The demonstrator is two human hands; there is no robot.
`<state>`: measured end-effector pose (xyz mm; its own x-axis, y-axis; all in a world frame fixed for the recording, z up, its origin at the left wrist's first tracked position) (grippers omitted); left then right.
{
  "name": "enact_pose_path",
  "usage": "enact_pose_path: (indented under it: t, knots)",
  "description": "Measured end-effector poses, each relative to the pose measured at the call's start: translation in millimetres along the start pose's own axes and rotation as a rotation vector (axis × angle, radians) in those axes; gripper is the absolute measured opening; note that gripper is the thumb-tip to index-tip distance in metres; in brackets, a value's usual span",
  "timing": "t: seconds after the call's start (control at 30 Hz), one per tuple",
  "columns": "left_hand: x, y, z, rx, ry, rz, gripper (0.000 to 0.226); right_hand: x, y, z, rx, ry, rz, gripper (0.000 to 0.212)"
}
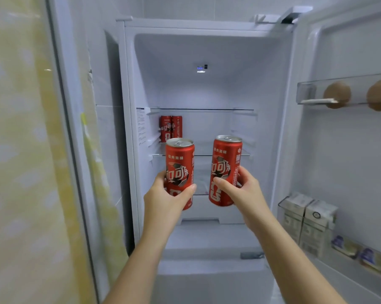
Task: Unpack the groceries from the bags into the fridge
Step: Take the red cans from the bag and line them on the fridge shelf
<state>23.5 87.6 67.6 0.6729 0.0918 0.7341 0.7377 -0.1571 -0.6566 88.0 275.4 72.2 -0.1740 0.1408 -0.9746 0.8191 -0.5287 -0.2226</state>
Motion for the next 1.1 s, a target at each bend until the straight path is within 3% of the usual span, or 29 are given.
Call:
enact_pose_path:
  t: [0.2,0.4,0.5,0.6,1.1]
  knots:
    - [-36,-70,38,0.025,-0.016,-0.001,0.062,13,-86,21,0.018,-0.053,-0.014,0.031]
    - [-80,-140,72,0.080,-0.048,-0.017,0.063,20,-174,34,0.062,-0.050,-0.039,0.048]
    - [-96,-170,82,0.109,-0.044,-0.002,0.052,23,-212,41,0.089,-0.033,-0.065,0.051]
    - [-108,-196,93,0.119,-0.064,0.018,0.063,28,-241,43,0.148,-0.009,-0.076,0.056]
    - [-154,-273,156,-0.057,-0.117,0.027,0.058,42,-319,39,0.214,0.124,-0.025,0.053]
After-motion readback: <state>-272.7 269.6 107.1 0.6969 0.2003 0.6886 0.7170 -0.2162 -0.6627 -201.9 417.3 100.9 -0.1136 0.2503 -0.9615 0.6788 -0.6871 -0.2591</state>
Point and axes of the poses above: each hand's wrist, its own y-axis away from the middle knuckle, its own z-axis out of the palm, x = y × z, the point moved 6 cm from there along -y, towards the middle knuckle, and after that the axes turned 14 degrees about z, right-handed, at the moved point
